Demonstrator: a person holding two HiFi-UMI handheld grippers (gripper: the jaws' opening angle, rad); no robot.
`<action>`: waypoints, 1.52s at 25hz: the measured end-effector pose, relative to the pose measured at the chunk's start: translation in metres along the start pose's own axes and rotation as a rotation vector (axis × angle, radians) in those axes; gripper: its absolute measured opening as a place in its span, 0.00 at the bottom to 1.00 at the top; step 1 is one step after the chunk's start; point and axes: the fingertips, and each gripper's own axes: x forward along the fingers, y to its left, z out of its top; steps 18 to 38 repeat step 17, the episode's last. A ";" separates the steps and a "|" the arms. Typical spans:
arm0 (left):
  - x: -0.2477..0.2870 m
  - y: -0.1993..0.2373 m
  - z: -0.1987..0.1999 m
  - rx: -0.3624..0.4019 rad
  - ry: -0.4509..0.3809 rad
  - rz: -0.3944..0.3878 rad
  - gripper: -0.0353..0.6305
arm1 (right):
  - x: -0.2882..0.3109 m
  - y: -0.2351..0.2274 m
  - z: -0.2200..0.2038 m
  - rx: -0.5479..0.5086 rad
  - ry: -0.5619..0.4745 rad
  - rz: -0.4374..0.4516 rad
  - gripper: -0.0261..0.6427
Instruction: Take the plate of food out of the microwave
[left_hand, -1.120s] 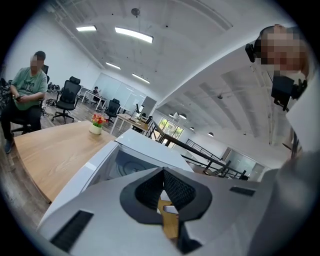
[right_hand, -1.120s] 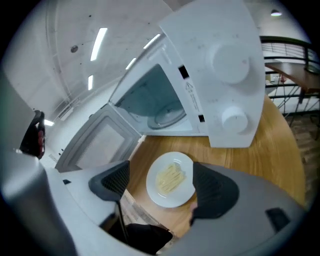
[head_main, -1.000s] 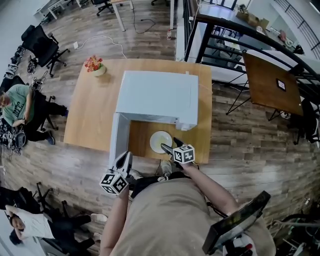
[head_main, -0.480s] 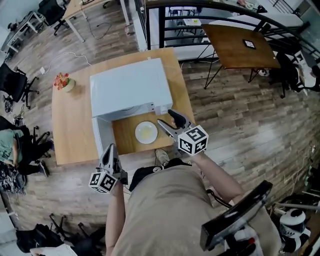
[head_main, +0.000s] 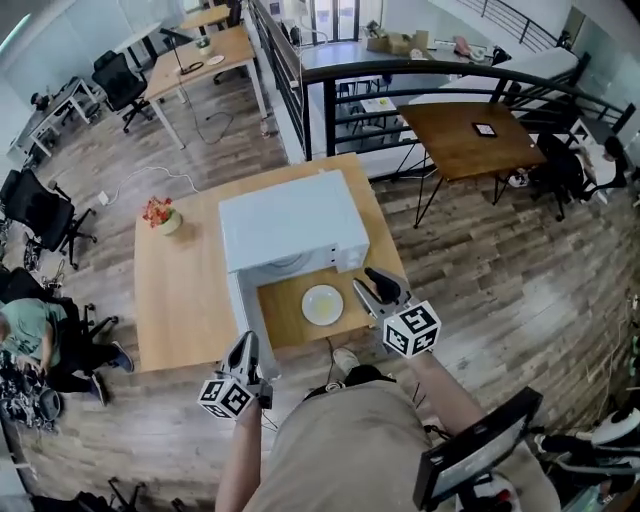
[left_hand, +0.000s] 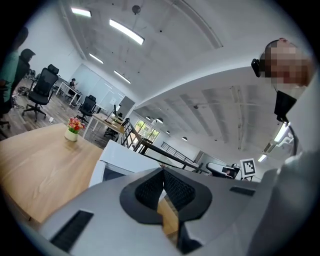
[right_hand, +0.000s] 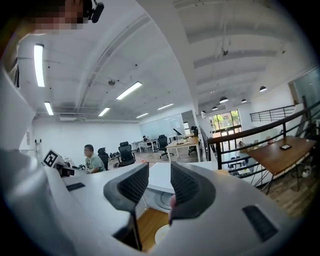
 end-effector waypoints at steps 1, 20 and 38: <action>-0.010 0.006 0.003 -0.008 -0.011 0.003 0.06 | -0.001 0.010 0.003 -0.012 -0.002 0.007 0.25; -0.124 0.043 0.004 -0.029 -0.121 -0.009 0.06 | -0.005 0.077 0.024 -0.132 -0.016 -0.046 0.22; -0.124 0.043 0.004 -0.029 -0.121 -0.009 0.06 | -0.005 0.077 0.024 -0.132 -0.016 -0.046 0.22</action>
